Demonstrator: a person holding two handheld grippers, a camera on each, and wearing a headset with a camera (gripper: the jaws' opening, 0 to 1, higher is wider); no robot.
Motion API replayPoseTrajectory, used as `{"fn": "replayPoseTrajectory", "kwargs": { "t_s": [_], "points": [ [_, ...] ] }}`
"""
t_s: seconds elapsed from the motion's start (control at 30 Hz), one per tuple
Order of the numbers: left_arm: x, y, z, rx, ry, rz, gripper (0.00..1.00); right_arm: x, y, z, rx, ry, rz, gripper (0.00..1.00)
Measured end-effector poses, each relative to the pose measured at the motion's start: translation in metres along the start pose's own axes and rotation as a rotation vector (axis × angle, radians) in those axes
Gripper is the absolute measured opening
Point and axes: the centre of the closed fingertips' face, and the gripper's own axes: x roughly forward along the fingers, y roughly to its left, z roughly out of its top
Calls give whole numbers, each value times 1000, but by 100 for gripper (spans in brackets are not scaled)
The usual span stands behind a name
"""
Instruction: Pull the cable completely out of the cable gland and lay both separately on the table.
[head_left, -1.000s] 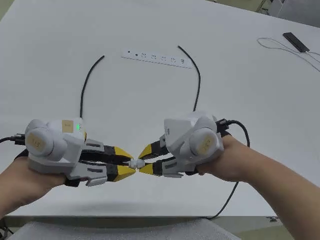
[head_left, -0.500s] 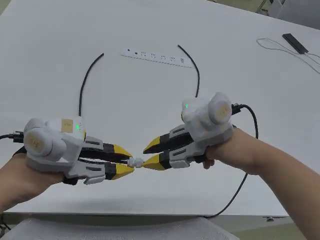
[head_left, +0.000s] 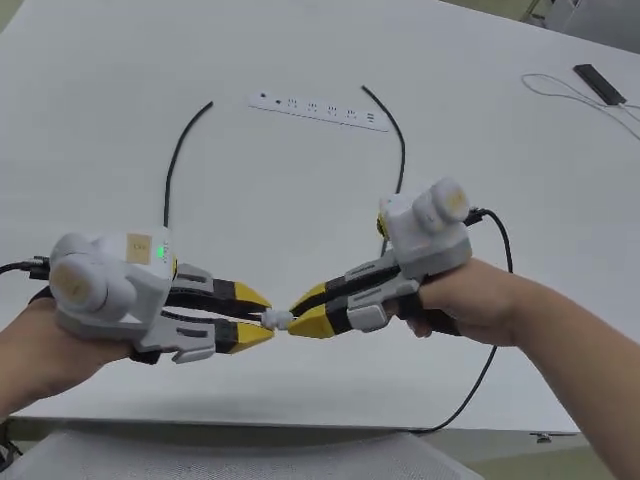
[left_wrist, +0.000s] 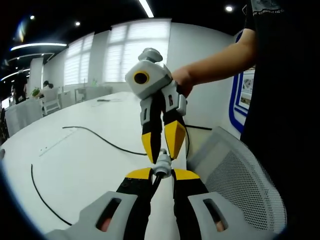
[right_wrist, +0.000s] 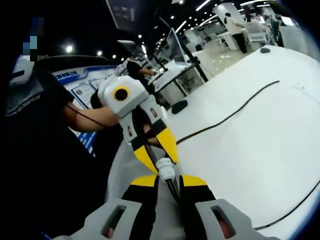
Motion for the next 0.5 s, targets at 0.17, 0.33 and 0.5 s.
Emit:
{"fn": "replayPoseTrajectory", "kwargs": {
  "t_s": [0.17, 0.33, 0.5],
  "points": [
    [0, -1, 1, 12, 3, -5, 15, 3, 5, 1, 27, -16, 44, 10],
    [1, -2, -1, 18, 13, -9, 15, 5, 7, -1, 21, -6, 47, 9],
    [1, -3, -2, 8, 14, -19, 15, 5, 8, -2, -31, 13, 37, 8]
  ]
}}
